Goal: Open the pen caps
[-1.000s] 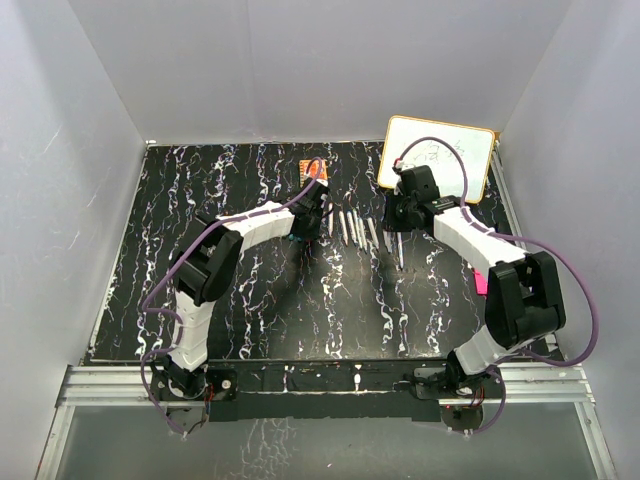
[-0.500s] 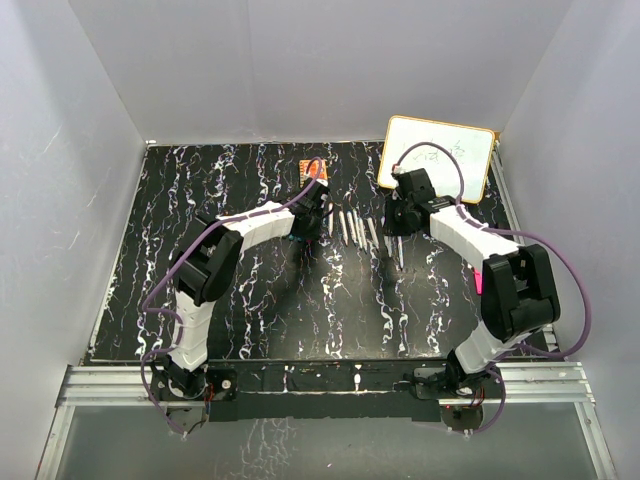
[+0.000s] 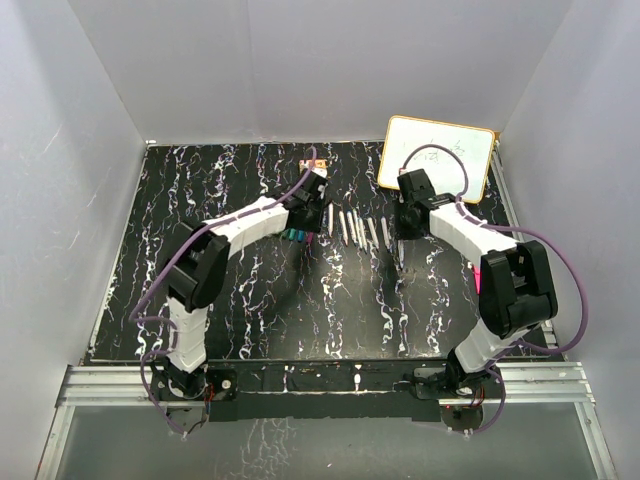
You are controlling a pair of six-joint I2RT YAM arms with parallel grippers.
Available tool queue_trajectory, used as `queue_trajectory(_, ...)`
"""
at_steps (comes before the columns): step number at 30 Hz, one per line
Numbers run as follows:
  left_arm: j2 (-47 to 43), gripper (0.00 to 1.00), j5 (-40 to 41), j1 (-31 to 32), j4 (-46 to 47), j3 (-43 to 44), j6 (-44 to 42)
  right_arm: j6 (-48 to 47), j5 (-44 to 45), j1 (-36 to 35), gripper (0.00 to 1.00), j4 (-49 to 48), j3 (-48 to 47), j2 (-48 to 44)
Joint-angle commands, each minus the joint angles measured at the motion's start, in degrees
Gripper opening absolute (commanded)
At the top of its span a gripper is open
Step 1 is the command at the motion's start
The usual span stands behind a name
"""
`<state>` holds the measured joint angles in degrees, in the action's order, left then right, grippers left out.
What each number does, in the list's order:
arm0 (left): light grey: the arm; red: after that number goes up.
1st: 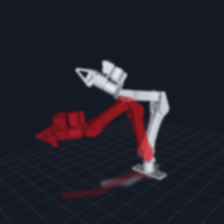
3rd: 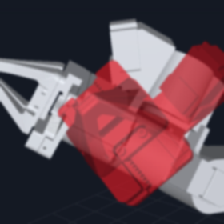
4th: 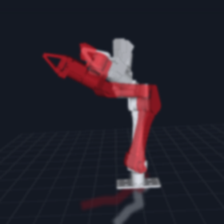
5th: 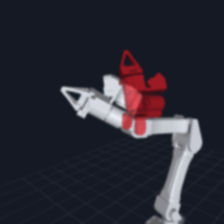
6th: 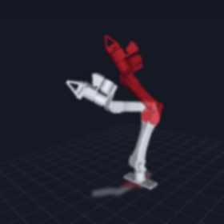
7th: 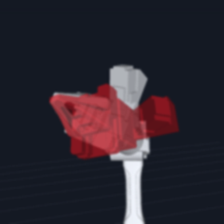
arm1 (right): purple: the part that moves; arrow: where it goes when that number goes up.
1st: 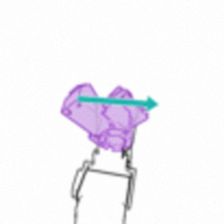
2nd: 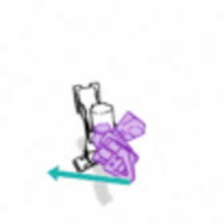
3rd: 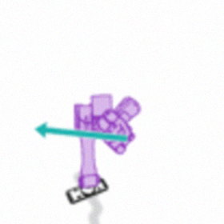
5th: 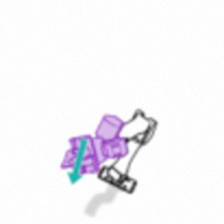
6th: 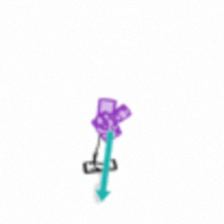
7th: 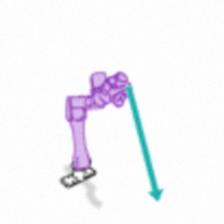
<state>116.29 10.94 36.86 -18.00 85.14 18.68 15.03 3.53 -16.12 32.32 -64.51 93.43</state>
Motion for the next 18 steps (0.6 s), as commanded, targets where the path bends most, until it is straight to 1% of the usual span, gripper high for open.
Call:
queue_trajectory(1,-10.0,0.32,-1.4,-0.4,-0.9,2.2,-0.7,-0.1,5.1,2.5,0.00,1.4,-2.9,0.4)
queue_trajectory(8,-20.1,0.36,-1.1,-0.4,2.4,-2.7,-0.9,-0.7,6.5,5.0,0.00,1.8,-3.5,3.2)
queue_trajectory(14,-24.9,0.37,-1.9,-0.4,3.3,-6.8,-0.5,-0.6,6.9,5.9,0.00,1.7,-4.4,5.9)
queue_trajectory(18,-26.6,0.37,-2.2,-0.4,4.3,-9.1,0.1,-0.7,6.8,5.9,0.00,1.7,-4.7,8.1)
